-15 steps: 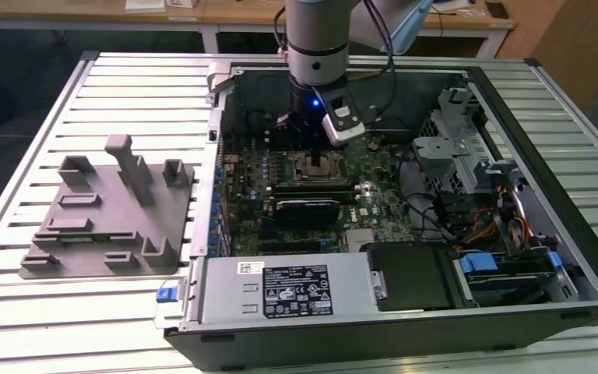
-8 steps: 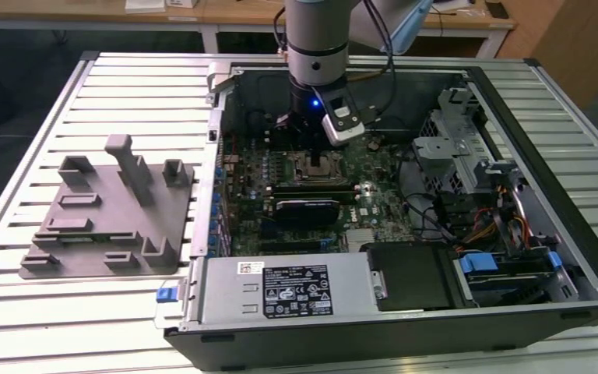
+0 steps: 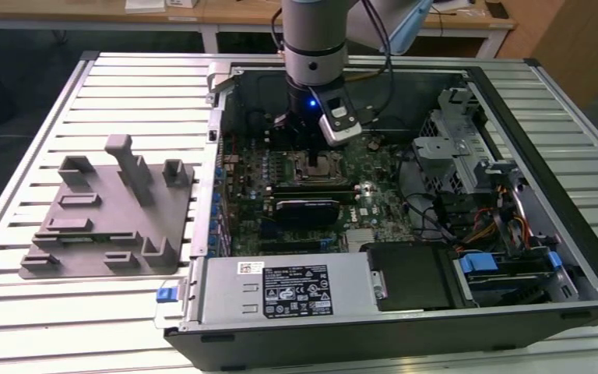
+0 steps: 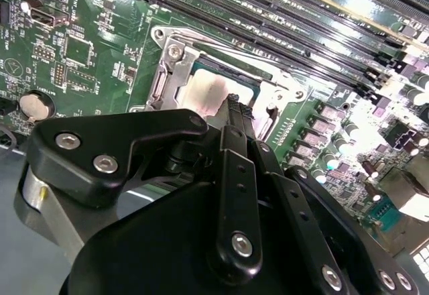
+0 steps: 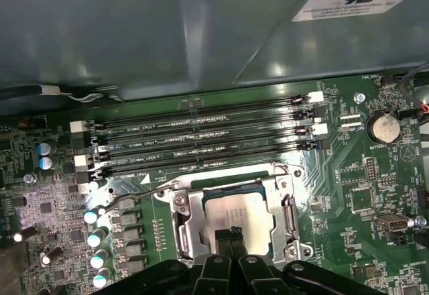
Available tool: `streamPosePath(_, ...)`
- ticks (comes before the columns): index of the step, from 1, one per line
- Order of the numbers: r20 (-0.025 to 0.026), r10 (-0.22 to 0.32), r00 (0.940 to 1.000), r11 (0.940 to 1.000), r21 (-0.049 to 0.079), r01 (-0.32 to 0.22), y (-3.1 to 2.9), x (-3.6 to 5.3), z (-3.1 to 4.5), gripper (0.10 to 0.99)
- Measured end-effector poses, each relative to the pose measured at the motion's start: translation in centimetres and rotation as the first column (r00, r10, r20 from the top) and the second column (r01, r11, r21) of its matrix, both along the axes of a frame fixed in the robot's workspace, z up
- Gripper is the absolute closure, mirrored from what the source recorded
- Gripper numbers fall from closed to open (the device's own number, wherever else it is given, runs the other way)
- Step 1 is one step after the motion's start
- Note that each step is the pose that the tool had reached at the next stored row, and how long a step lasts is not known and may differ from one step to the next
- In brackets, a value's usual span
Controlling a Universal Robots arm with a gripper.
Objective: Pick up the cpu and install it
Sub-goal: 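Close the cpu cover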
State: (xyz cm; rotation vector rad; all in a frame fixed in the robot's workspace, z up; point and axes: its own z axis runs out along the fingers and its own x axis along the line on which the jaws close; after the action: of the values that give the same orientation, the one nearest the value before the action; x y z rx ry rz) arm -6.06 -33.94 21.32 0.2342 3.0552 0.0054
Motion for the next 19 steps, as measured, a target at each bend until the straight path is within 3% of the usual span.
streamPosePath(19, -0.0001, 0.0, 1.0, 1.0, 0.0, 0.0, 0.0, -1.03, -0.41, 0.98)
